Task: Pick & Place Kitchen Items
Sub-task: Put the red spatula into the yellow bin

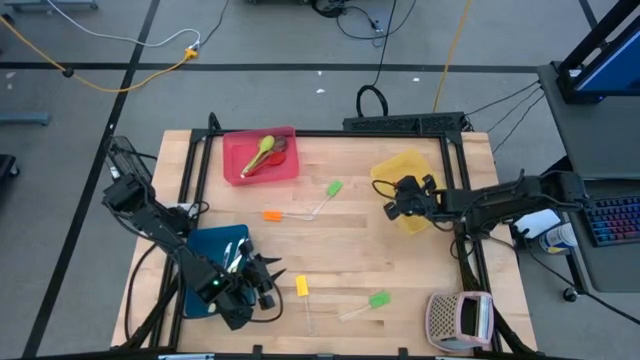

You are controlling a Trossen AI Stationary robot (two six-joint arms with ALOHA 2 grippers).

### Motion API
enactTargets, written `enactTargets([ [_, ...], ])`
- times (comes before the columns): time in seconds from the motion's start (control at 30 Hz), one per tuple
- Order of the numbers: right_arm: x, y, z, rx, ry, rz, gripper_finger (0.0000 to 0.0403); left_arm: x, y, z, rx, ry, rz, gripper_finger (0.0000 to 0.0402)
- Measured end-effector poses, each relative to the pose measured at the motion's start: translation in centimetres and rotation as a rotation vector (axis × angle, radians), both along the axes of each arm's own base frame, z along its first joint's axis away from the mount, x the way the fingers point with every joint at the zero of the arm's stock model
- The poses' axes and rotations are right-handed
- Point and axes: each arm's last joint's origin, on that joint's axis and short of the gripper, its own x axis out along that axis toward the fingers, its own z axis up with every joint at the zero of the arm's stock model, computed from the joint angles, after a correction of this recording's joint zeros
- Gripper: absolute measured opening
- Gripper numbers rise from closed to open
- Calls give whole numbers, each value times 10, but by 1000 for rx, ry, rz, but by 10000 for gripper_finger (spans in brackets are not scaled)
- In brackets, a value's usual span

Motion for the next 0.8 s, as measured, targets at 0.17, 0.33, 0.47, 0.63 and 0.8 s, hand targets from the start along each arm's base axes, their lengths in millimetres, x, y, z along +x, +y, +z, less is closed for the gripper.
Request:
enactTargets([
  [0.17,-5,1,-11,12,-47,13,45,1,2,0,-6,-2,11,143],
  [0.33,-9,1,-17,-5,-62,33,42,1,2,0,-7,-3,12,143],
  [0.47,-13,2,-22,-6,-57,35,47,1,2,0,-8,-4,13,143],
  [0.63,-18,2,-28,-8,-78,36,49,1,2,0,-9,-3,13,143],
  [0.8,-23,3,-34,-9,-102,33,48,1,2,0,-7,-3,12,143],
])
